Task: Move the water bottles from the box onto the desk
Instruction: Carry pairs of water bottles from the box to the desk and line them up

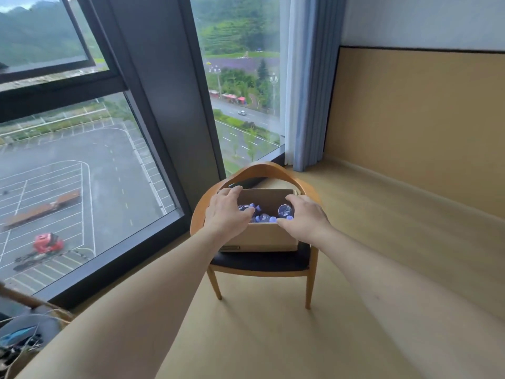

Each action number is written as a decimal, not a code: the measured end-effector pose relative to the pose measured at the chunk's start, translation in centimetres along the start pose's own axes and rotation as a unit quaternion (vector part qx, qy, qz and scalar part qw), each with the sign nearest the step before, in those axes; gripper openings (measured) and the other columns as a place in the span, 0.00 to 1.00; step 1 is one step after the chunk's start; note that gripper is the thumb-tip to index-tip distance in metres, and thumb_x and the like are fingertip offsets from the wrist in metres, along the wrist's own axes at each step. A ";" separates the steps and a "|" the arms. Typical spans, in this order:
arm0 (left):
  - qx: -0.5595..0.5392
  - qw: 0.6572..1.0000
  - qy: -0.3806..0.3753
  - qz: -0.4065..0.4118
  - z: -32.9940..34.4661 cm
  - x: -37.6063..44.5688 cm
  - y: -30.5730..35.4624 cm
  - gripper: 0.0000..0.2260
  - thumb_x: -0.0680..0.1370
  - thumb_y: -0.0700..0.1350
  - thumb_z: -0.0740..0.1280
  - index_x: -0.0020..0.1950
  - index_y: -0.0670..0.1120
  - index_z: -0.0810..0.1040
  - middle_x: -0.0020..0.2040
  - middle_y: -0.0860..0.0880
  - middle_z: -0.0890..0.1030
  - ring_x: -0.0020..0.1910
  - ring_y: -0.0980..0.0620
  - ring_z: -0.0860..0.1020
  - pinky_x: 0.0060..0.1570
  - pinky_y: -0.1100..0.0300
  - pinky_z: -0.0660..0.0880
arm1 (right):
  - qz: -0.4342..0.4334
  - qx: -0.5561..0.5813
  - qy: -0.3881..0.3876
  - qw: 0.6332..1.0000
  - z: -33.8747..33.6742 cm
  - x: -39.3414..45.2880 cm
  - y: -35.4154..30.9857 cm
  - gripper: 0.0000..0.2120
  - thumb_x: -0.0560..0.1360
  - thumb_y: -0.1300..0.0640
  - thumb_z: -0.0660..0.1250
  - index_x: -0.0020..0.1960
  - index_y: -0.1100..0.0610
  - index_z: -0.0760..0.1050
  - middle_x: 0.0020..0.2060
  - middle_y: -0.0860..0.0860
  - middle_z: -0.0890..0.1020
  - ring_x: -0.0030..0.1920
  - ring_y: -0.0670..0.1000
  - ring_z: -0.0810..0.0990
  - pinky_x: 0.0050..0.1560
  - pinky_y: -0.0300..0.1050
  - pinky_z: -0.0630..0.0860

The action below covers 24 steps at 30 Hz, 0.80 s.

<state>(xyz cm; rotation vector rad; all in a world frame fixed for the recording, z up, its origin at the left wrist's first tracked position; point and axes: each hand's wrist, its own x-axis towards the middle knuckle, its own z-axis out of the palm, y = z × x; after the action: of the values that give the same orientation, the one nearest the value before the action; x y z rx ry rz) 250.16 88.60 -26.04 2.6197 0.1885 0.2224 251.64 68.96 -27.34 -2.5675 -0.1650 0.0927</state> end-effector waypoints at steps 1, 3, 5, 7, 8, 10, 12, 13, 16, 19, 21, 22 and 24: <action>0.001 1.000 -0.002 0.004 0.5 1.8 -0.2 0.28 0.77 0.56 0.68 0.76 0.54 0.67 0.74 0.50 0.70 0.72 0.45 0.67 0.69 0.44 0.69 | 0.005 -0.002 -0.006 1.000 0.2 1.7 0.3 0.34 0.75 0.44 0.70 0.77 0.52 0.64 0.73 0.52 0.69 0.71 0.57 0.68 0.69 0.53 0.69; 0.000 1.000 -0.011 0.012 1.7 5.3 -0.7 0.29 0.76 0.55 0.69 0.77 0.53 0.67 0.74 0.50 0.70 0.72 0.46 0.67 0.69 0.44 0.68 | 0.015 -0.008 -0.011 1.000 0.9 5.2 0.9 0.34 0.75 0.44 0.70 0.77 0.52 0.64 0.73 0.52 0.69 0.71 0.57 0.68 0.69 0.53 0.69; -0.004 1.000 -0.020 0.016 3.0 9.3 -1.6 0.30 0.76 0.55 0.68 0.77 0.53 0.66 0.74 0.50 0.70 0.72 0.46 0.66 0.70 0.45 0.68 | 0.026 -0.010 -0.011 1.000 1.7 8.9 1.1 0.33 0.75 0.45 0.70 0.77 0.52 0.65 0.73 0.53 0.70 0.71 0.57 0.69 0.68 0.52 0.69; -0.008 0.999 -0.032 0.019 4.2 13.3 -2.7 0.30 0.76 0.56 0.67 0.78 0.53 0.65 0.74 0.50 0.70 0.73 0.47 0.66 0.70 0.46 0.67 | 0.036 -0.008 -0.005 0.999 2.5 12.9 1.2 0.33 0.74 0.45 0.70 0.76 0.53 0.66 0.72 0.53 0.71 0.71 0.57 0.69 0.68 0.51 0.69; -0.011 0.999 -0.039 0.019 4.8 15.2 -3.4 0.30 0.76 0.56 0.67 0.78 0.54 0.65 0.74 0.50 0.69 0.73 0.47 0.65 0.70 0.46 0.67 | 0.042 -0.007 -0.005 0.999 3.0 14.8 1.1 0.33 0.75 0.45 0.70 0.76 0.53 0.67 0.72 0.53 0.71 0.71 0.57 0.69 0.68 0.51 0.68; -0.014 0.998 -0.058 0.015 5.9 19.0 -4.8 0.30 0.76 0.56 0.67 0.78 0.54 0.65 0.75 0.50 0.69 0.73 0.46 0.64 0.70 0.45 0.66 | 0.058 -0.006 -0.010 0.998 4.0 18.8 0.8 0.32 0.75 0.45 0.70 0.76 0.53 0.67 0.72 0.53 0.71 0.72 0.57 0.68 0.69 0.51 0.68; -0.009 0.997 -0.076 0.010 6.5 22.7 -6.3 0.31 0.75 0.56 0.66 0.78 0.53 0.65 0.74 0.49 0.69 0.73 0.45 0.65 0.70 0.45 0.66 | 0.071 -0.006 -0.021 0.997 4.8 22.3 0.2 0.32 0.75 0.44 0.70 0.76 0.53 0.67 0.73 0.54 0.71 0.72 0.57 0.68 0.69 0.51 0.68; -0.006 0.997 -0.081 0.009 6.7 24.5 -7.0 0.31 0.75 0.56 0.66 0.78 0.52 0.65 0.74 0.49 0.69 0.73 0.45 0.65 0.70 0.46 0.67 | 0.078 -0.007 -0.024 0.997 5.2 24.1 -0.1 0.32 0.76 0.44 0.70 0.76 0.53 0.66 0.73 0.54 0.70 0.73 0.57 0.68 0.70 0.51 0.68; 0.005 0.996 -0.091 0.007 7.6 29.6 -9.1 0.31 0.75 0.56 0.67 0.77 0.51 0.66 0.73 0.48 0.70 0.72 0.45 0.66 0.69 0.47 0.68 | 0.096 -0.018 -0.030 0.995 6.2 28.7 -0.4 0.32 0.76 0.44 0.69 0.76 0.53 0.66 0.73 0.54 0.71 0.72 0.58 0.69 0.70 0.53 0.68; 0.000 0.993 -0.116 -0.008 9.5 32.5 -10.9 0.31 0.74 0.56 0.67 0.77 0.52 0.67 0.74 0.49 0.70 0.73 0.45 0.66 0.69 0.47 0.68 | 0.116 -0.030 -0.058 0.991 8.3 31.9 -0.2 0.32 0.76 0.44 0.69 0.76 0.53 0.66 0.72 0.54 0.72 0.71 0.58 0.69 0.70 0.55 0.70; -0.003 0.990 -0.140 -0.018 11.2 34.1 -11.8 0.31 0.75 0.56 0.67 0.77 0.53 0.66 0.76 0.49 0.69 0.73 0.45 0.66 0.70 0.45 0.68 | 0.130 -0.036 -0.076 0.988 10.0 33.8 0.3 0.32 0.76 0.43 0.69 0.76 0.53 0.67 0.72 0.54 0.72 0.71 0.59 0.70 0.70 0.55 0.70; -0.004 0.988 -0.150 -0.023 12.1 34.7 -12.3 0.31 0.75 0.56 0.67 0.77 0.53 0.66 0.76 0.49 0.69 0.74 0.44 0.65 0.70 0.45 0.68 | 0.136 -0.041 -0.086 0.986 10.8 34.8 0.7 0.32 0.76 0.43 0.69 0.76 0.52 0.67 0.71 0.54 0.73 0.71 0.59 0.70 0.70 0.54 0.70; -0.008 0.985 -0.166 -0.038 14.0 36.0 -13.3 0.31 0.76 0.55 0.68 0.77 0.53 0.66 0.76 0.48 0.68 0.73 0.44 0.65 0.70 0.45 0.67 | 0.144 -0.052 -0.108 0.982 12.5 36.8 1.5 0.32 0.75 0.43 0.69 0.75 0.53 0.68 0.71 0.54 0.74 0.71 0.59 0.71 0.69 0.54 0.70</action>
<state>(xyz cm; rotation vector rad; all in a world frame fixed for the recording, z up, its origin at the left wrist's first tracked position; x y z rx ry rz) 286.77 99.83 -40.26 2.5805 0.1699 -0.2386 286.93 79.33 -39.82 -2.6645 0.1249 0.4841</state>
